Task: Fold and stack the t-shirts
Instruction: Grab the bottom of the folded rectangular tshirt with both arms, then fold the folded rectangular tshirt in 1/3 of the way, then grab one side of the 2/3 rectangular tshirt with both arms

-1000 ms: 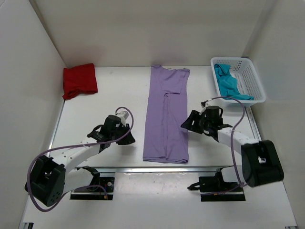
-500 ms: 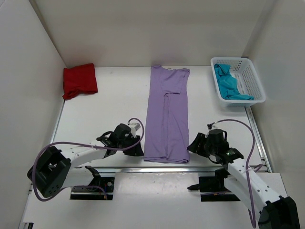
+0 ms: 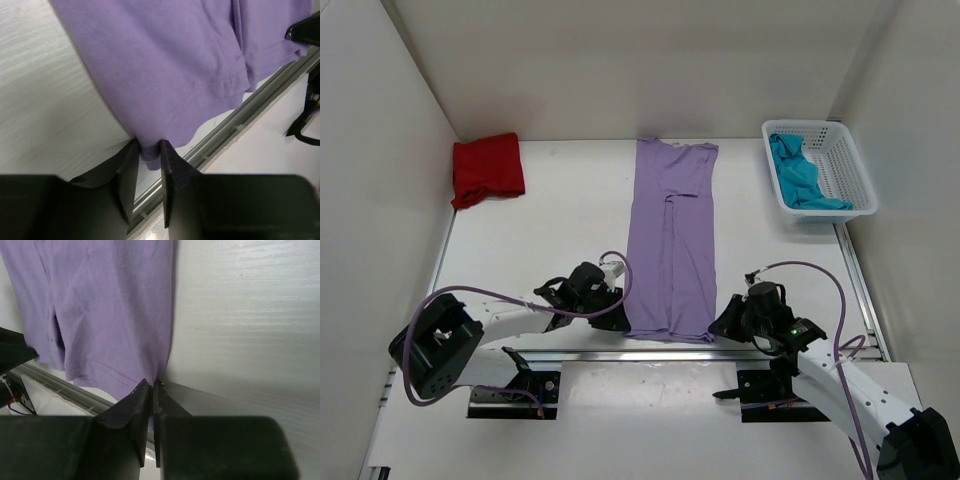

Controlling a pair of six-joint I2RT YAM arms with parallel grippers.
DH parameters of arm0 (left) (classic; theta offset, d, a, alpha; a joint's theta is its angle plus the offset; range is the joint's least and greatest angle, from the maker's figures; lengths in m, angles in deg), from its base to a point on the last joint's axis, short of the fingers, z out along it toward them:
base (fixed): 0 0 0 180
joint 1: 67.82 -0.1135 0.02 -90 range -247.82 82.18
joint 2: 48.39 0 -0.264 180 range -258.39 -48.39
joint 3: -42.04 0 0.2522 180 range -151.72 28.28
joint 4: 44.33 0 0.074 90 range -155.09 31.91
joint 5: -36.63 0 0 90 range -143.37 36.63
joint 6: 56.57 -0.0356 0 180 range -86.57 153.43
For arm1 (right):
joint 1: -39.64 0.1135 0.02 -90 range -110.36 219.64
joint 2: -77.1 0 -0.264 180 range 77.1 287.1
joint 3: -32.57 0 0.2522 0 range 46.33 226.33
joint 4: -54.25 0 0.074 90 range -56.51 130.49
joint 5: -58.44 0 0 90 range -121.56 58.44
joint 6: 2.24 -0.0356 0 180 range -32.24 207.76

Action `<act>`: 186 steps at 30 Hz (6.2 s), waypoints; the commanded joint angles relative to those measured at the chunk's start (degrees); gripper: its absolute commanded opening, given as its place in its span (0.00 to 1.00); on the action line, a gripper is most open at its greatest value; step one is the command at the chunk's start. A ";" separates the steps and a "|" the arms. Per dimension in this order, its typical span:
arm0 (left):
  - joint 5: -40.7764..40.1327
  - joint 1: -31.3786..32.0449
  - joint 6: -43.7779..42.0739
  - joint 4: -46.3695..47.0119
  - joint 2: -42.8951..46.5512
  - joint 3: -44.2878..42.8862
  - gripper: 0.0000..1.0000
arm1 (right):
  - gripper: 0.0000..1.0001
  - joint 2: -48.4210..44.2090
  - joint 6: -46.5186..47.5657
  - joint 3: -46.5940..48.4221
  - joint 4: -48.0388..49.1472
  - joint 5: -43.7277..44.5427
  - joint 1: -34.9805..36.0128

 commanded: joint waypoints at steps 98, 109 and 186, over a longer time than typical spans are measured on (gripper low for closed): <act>-0.34 -13.41 7.42 19.00 -11.39 -4.38 0.24 | 0.00 86.92 26.60 87.17 14.98 -0.66 -8.80; -1.06 -15.44 7.95 17.14 -13.37 -15.62 0.27 | 0.00 68.82 25.74 63.65 20.68 -4.43 -7.05; -10.62 -4.64 6.19 -14.83 27.09 7.67 0.00 | 0.00 2.13 3.07 2.01 6.39 2.75 11.65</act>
